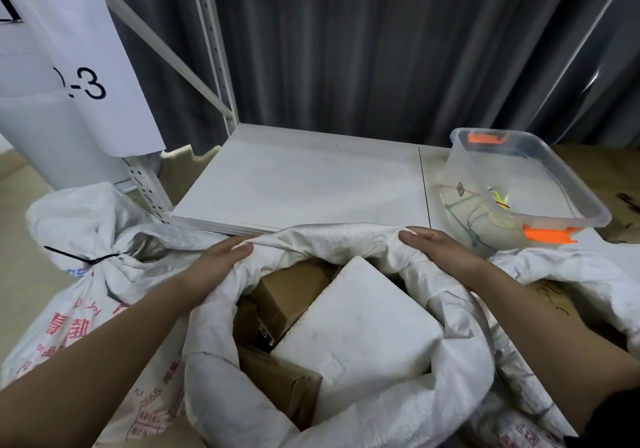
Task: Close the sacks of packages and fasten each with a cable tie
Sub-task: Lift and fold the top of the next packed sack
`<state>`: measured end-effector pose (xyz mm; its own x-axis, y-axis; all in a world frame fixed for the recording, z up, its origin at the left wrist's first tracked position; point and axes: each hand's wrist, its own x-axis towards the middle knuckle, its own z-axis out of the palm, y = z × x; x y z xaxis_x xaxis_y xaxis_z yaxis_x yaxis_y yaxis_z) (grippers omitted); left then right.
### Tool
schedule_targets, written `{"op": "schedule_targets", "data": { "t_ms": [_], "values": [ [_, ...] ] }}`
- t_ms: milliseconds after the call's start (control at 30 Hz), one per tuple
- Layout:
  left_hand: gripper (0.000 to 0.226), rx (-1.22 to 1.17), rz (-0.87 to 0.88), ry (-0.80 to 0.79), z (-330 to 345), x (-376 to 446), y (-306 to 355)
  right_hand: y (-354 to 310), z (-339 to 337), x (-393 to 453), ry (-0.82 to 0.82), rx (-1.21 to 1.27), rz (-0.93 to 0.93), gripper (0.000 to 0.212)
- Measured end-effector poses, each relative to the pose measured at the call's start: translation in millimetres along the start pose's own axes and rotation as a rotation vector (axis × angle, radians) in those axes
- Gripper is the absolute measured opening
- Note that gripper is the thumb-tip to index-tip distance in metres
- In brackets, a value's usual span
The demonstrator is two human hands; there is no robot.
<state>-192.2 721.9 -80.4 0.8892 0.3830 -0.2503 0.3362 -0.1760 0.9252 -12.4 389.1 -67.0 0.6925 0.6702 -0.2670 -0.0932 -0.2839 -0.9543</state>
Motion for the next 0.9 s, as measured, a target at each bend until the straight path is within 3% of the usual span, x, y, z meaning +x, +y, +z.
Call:
{"op": "schedule_targets", "data": {
  "t_ms": [133,233,367,433,533,667,833,900],
  "values": [
    [0.042,0.356,0.074,0.129,0,-17,5,-17,0,-21,0.137,-0.221,-0.019,0.027],
    [0.066,0.609,-0.009,0.125,-1,-52,9,-20,5,-51,0.236,-0.361,0.002,0.038],
    [0.084,0.807,-0.159,0.046,7,-111,10,-11,26,-88,0.303,-0.524,0.199,0.064],
    [0.085,0.786,-0.236,0.047,9,-128,8,-6,45,-105,0.414,-0.528,0.279,0.073],
    [0.086,0.611,-0.306,0.104,20,-152,6,7,80,-137,0.550,-0.477,0.260,0.073],
    [0.089,0.413,-0.292,0.154,58,-196,4,30,117,-169,0.756,-0.446,0.230,0.070],
    [0.099,0.238,-0.297,0.316,95,-231,-3,31,136,-180,0.746,-0.299,0.284,0.070],
    [0.103,0.183,-0.320,0.337,97,-229,-6,31,138,-175,0.785,-0.206,0.210,0.066]
  ]
}}
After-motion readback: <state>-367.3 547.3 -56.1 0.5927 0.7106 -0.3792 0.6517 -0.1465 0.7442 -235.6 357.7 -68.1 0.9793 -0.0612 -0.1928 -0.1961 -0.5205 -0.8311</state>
